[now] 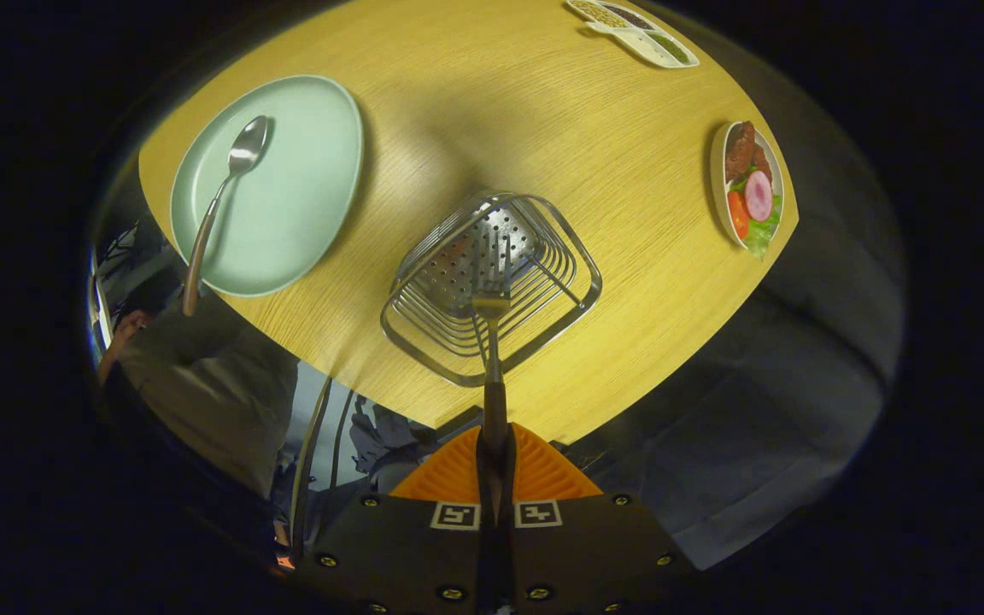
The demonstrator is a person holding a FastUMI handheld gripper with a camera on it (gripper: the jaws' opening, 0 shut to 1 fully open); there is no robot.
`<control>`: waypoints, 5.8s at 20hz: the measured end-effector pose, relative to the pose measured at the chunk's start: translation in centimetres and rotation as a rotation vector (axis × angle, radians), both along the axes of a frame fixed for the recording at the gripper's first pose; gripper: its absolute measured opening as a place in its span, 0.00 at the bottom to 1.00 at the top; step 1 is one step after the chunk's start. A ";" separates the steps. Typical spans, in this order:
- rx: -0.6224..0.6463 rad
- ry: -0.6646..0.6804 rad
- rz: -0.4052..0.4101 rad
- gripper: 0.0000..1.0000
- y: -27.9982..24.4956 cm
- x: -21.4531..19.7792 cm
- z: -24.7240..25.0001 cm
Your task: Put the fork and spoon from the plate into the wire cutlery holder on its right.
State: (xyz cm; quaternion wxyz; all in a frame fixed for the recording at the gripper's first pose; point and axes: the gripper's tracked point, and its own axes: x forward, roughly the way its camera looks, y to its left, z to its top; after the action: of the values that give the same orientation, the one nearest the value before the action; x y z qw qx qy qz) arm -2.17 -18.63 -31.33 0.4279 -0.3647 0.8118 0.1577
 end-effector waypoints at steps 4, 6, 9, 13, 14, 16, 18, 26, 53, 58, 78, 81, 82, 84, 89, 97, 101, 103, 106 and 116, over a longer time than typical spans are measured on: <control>-0.032 0.035 0.002 0.00 0.4 0.8 -0.7; -0.033 0.027 -0.011 0.03 0.7 1.5 -0.8; 0.001 0.027 -0.070 0.10 1.2 1.6 -0.4; 0.055 -0.028 -0.148 0.11 1.6 2.2 0.8; 0.073 -0.037 -0.177 0.14 1.8 2.0 1.2; 0.112 -0.054 -0.241 0.18 1.8 1.8 1.9; 0.131 -0.096 -0.287 0.18 1.6 2.0 2.3; 0.316 -0.220 -0.416 0.18 6.0 -1.6 5.4; 0.509 -0.150 -0.497 0.18 24.2 -10.6 -3.9; 0.486 -0.127 -0.494 0.18 24.3 -11.0 -5.3; 0.434 -0.087 -0.221 0.02 19.5 -10.4 -4.1; 0.433 -0.065 -0.152 0.02 17.8 -9.8 -0.6; 0.428 -0.067 -0.137 0.02 17.0 -9.5 0.2; 0.410 -0.084 -0.100 0.02 15.3 -8.5 1.7; 0.378 -0.081 -0.159 0.02 11.3 -7.4 5.6; 0.207 -0.112 -0.204 0.02 1.3 -4.1 9.8; 0.191 -0.093 -0.261 0.02 0.0 -3.3 8.8; 0.154 -0.066 -0.253 0.02 -0.8 -2.8 7.6; 0.099 -0.033 -0.237 0.02 -1.2 -2.0 5.3; 0.019 0.090 -0.170 0.02 -0.5 -0.6 1.1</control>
State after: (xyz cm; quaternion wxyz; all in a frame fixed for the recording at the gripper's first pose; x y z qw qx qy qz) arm -2.72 -19.14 -30.20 0.4061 -0.2830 0.8568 0.1446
